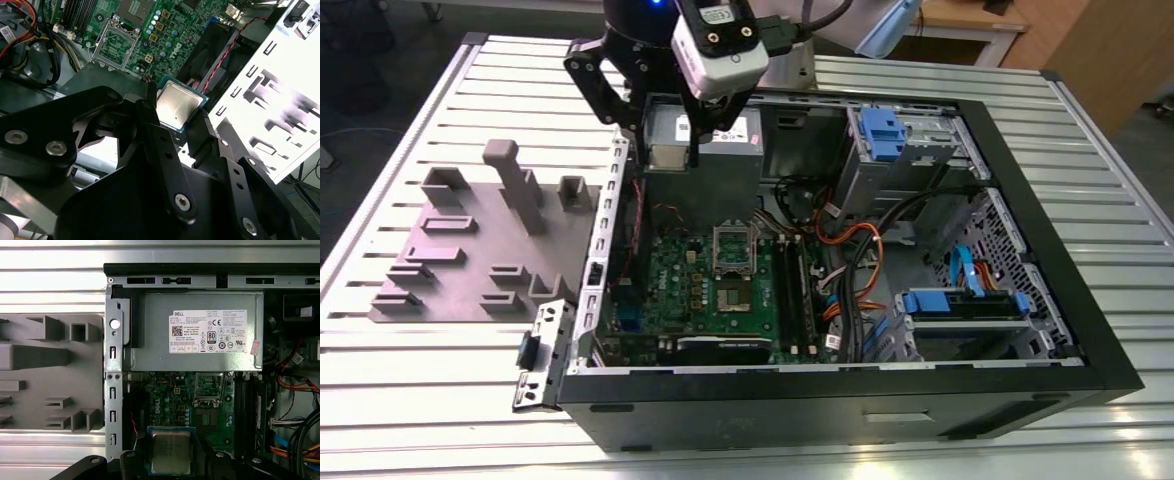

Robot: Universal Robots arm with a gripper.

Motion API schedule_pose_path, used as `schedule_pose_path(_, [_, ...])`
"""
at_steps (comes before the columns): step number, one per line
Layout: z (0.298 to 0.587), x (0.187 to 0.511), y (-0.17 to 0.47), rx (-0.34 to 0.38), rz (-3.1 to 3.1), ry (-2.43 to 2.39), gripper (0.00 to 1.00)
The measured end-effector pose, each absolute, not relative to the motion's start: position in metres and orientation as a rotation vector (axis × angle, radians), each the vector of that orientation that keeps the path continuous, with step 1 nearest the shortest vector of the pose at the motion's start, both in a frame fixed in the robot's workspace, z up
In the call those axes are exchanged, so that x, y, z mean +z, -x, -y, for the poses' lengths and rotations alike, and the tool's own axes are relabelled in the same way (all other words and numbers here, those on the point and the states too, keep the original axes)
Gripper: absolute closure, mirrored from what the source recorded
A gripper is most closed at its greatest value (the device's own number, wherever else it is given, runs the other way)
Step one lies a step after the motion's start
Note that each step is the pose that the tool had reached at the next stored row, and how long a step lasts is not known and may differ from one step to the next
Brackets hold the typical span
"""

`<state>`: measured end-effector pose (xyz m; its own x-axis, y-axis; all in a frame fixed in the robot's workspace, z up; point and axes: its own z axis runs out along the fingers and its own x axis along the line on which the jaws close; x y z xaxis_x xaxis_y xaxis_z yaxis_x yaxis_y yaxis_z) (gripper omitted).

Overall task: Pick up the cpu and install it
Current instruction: 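Pick up the cpu and move it towards the insertion slot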

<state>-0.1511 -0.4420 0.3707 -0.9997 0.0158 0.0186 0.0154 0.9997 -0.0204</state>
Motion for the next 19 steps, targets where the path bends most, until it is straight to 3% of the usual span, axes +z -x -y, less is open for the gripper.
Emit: schedule_pose_path(19, [0.460, 0.369, 0.140, 0.032, 3.123, 0.024, 0.53])
